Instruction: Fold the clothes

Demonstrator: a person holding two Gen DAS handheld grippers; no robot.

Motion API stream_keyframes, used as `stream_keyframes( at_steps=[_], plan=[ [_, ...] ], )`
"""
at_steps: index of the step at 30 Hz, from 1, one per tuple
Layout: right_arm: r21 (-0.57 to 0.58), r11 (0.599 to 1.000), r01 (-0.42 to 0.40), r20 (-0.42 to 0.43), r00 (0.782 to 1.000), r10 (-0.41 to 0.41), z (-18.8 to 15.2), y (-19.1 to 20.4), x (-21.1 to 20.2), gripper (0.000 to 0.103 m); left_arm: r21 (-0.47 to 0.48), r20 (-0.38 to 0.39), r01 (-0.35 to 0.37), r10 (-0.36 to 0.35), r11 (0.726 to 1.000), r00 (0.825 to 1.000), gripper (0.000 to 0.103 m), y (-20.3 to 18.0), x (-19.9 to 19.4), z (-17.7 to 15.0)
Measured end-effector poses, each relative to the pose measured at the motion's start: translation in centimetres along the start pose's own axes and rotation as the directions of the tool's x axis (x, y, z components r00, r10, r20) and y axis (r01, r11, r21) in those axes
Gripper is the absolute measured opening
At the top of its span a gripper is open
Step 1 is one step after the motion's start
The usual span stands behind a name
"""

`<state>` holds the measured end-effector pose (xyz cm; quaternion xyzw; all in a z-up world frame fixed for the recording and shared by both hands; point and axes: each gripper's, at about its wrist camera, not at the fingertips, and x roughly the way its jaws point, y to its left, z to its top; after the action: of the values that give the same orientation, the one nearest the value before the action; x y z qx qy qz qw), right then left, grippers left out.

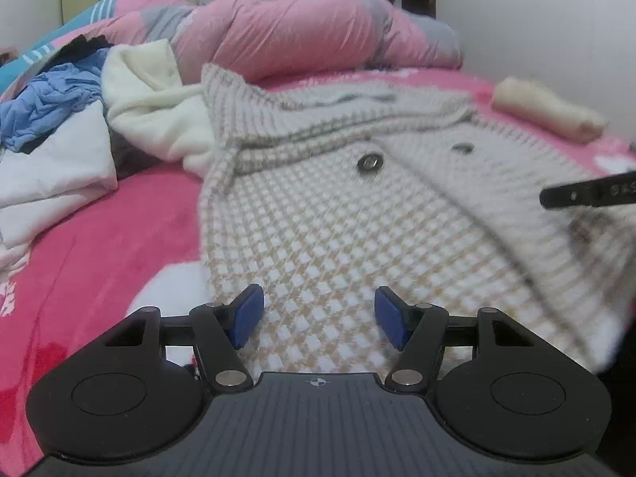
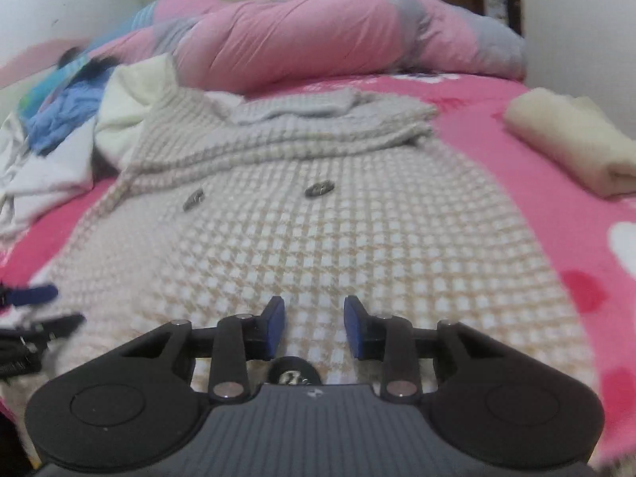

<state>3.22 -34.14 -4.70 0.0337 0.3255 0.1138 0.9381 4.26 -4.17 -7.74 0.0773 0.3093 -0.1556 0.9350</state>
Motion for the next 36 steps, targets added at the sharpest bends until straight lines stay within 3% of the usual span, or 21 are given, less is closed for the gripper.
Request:
stream_keyframes(
  at_steps=[4,5,8,11,13,15,17,19,23,25,27,32,36],
  plan=[
    [-0.116,0.984,-0.134,0.105,0.984,0.146,-1.2,2.5,-3.5,0.036,-0.071,-0.009,0.041,-0.042,0.997,0.999,0.065,0.7,-0.8,-1.6],
    [-0.144,0.974,-0.177,0.096,0.977,0.192,-2.2,3.0,-3.2,0.036,-0.093,-0.018,0.051,-0.053,0.994,0.998,0.065,0.9,-0.8,-2.1],
    [-0.157,0.968,-0.198,0.034,0.978,0.206,-5.9,3.6,-0.3,0.036,-0.112,0.027,0.041,-0.038,0.993,0.999,0.065,0.4,-1.8,-3.9],
    [-0.145,0.978,-0.149,0.045,0.987,0.157,-5.0,4.4,-2.0,0.036,-0.146,0.047,0.048,-0.042,0.988,0.998,0.069,0.7,-3.4,-4.0],
    [-0.174,0.969,-0.174,0.125,0.972,0.197,-4.6,4.9,-4.4,0.036,-0.219,0.049,0.072,-0.063,0.973,0.997,0.071,1.9,-4.4,-4.3],
    [-0.219,0.952,-0.214,0.153,0.956,0.25,-5.2,5.3,-5.1,0.037,-0.287,0.042,0.091,-0.083,0.954,0.996,0.071,2.9,-5.0,-4.9],
    [-0.207,0.954,-0.219,0.073,0.969,0.238,-6.6,5.7,-3.1,0.039,-0.342,0.022,0.103,-0.101,0.934,0.995,0.071,3.7,-5.3,-5.7],
    [-0.152,0.971,-0.184,0.014,0.982,0.188,-7.8,5.9,-1.3,0.039,-0.387,0.0,0.11,-0.12,0.915,0.993,0.071,4.1,-5.3,-6.6],
    [-0.016,0.971,-0.24,0.068,0.968,0.241,-7.2,5.9,-2.6,0.042,-0.45,0.012,0.17,-0.184,0.877,0.983,0.071,4.6,-6.1,-7.7],
    [0.097,0.941,-0.324,0.084,0.945,0.316,-6.9,5.1,-3.3,0.049,-0.484,0.014,0.218,-0.241,0.848,0.97,0.071,5.0,-6.0,-8.1],
    [0.208,0.898,-0.388,0.09,0.921,0.378,-7.0,4.3,-4.0,0.051,-0.494,0.004,0.237,-0.27,0.836,0.963,0.069,4.9,-5.8,-8.5],
    [0.446,0.797,-0.408,0.017,0.894,0.448,-9.3,2.5,-3.6,0.052,-0.491,-0.01,0.271,-0.316,0.828,0.949,0.063,3.7,-5.8,-9.3],
    [0.561,0.735,-0.38,-0.007,0.886,0.463,-11.4,1.6,-2.9,0.063,-0.511,-0.031,0.266,-0.327,0.817,0.944,0.053,3.6,-4.9,-9.7]
  ],
)
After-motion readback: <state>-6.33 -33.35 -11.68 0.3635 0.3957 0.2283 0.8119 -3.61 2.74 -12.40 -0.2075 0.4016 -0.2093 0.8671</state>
